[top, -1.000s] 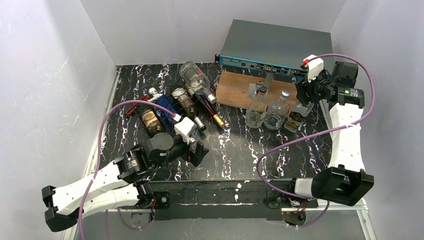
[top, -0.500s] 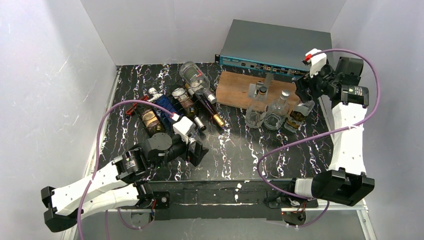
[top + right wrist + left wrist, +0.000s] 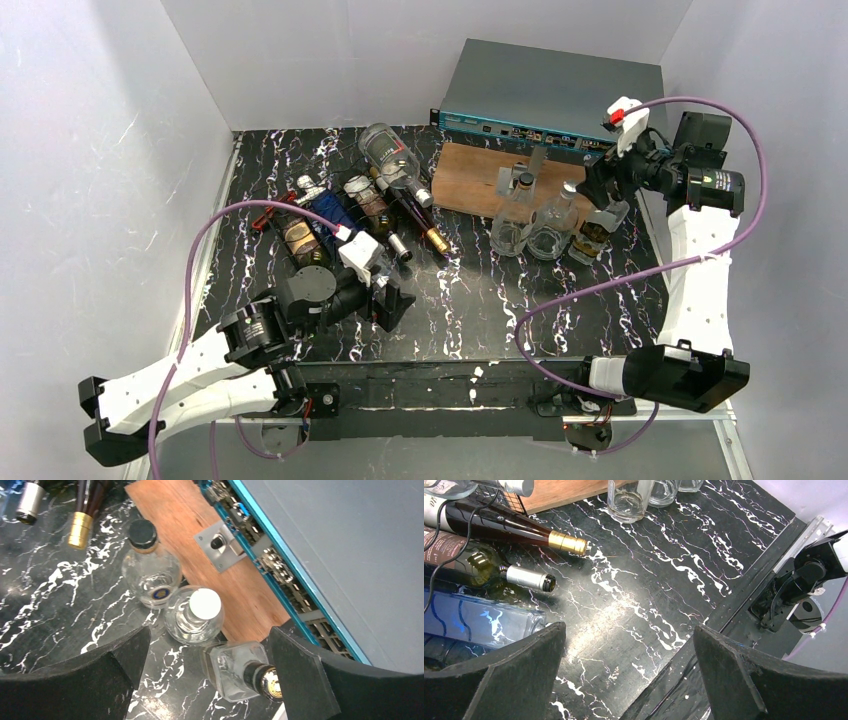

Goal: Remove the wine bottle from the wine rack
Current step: Place the wine bottle at the center of the board, then pick up the wine bottle from the wine rack.

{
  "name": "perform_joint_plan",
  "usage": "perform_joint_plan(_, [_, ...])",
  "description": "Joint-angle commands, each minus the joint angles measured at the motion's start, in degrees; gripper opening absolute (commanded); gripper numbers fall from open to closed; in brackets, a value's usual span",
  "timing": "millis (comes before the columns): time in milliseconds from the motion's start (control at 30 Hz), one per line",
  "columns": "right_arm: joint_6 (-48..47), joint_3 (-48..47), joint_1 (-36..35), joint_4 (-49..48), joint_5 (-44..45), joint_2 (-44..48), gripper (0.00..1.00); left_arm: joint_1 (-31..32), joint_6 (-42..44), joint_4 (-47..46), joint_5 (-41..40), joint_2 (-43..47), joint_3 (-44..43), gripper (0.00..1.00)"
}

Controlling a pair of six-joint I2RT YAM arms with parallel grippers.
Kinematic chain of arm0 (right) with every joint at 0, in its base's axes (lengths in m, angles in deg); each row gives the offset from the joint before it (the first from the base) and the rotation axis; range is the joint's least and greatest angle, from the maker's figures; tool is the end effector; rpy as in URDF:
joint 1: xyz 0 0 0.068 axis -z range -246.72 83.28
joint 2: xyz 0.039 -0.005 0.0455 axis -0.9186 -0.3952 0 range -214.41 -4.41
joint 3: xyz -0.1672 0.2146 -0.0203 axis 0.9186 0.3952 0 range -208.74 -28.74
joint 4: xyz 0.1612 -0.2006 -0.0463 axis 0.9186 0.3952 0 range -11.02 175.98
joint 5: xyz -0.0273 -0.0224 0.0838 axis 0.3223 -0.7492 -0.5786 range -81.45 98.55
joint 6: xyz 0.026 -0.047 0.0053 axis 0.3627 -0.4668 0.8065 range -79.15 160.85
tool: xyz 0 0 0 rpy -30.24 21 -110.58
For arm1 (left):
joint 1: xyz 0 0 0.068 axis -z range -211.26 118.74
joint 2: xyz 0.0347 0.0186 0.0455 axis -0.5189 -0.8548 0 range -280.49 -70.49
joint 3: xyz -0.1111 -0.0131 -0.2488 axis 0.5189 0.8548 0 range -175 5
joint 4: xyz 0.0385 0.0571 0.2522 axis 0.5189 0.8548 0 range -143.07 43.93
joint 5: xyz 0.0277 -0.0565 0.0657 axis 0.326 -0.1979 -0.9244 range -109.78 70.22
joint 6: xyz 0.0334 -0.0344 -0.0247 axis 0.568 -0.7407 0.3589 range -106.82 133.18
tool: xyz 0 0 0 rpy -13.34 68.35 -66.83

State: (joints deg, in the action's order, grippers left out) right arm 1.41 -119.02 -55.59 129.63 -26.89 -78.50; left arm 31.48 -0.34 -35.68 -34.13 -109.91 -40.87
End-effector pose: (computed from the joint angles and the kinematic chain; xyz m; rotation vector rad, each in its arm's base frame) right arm 0.2504 -0.0283 0.4350 -0.8251 1.8793 0.1295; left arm 0.0807 -0.1377 0.3477 0.5817 1.7206 -0.7417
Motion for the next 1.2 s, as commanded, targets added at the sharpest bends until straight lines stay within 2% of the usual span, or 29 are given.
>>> perform_joint_plan(0, [-2.9,-2.1,0.1,2.9,-8.3,2.3,0.98,-0.3,-0.4,0.7,-0.4,0.8,-2.3,0.98])
perform_joint_plan(167, [-2.3,-0.9,0.1,3.3,-12.8,3.3,0.98,-0.3,-1.4,1.2,-0.4,0.8,-2.7,0.98])
perform_joint_plan(233, [0.9,-0.3,0.1,2.9,-14.0,3.4,0.98,-0.3,-1.8,1.2,-0.6,1.1,-2.7,0.98])
perform_joint_plan(267, [5.3,1.2,0.1,1.9,-16.4,3.8,0.98,-0.3,-2.3,1.2,-0.8,1.1,-2.7,0.98])
perform_joint_plan(367, [5.4,3.8,0.1,1.7,-22.0,5.0,0.99,-0.4,-3.7,1.4,-3.0,1.0,-3.0,0.98])
perform_joint_plan(433, [13.0,4.4,-1.4,-2.6,-24.3,4.4,1.0,-2.3,-5.3,3.5,-5.2,1.0,-4.4,0.99])
perform_joint_plan(500, [15.3,3.3,-6.8,-4.3,-20.0,3.6,1.0,-6.2,-6.8,5.6,-4.2,1.8,-6.0,0.99])
perform_joint_plan(533, [14.5,1.3,-14.6,-3.5,-13.5,2.5,1.0,-11.0,-7.8,7.2,-1.4,2.2,-7.2,0.99])
perform_joint_plan(633, [12.7,-3.3,-24.7,-1.6,-6.0,-1.1,1.0,-18.1,-9.3,11.3,2.7,-0.8,-10.3,0.99])
perform_joint_plan(867, [11.3,-7.8,-33.6,-1.5,1.2,-5.9,1.0,-23.5,-11.7,17.1,2.7,-5.9,-14.7,0.99])
perform_joint_plan(1167, [11.2,-12.1,-44.9,-3.7,11.7,-13.0,1.0,-24.1,-12.7,15.1,0.1,-3.8,-12.0,0.99])
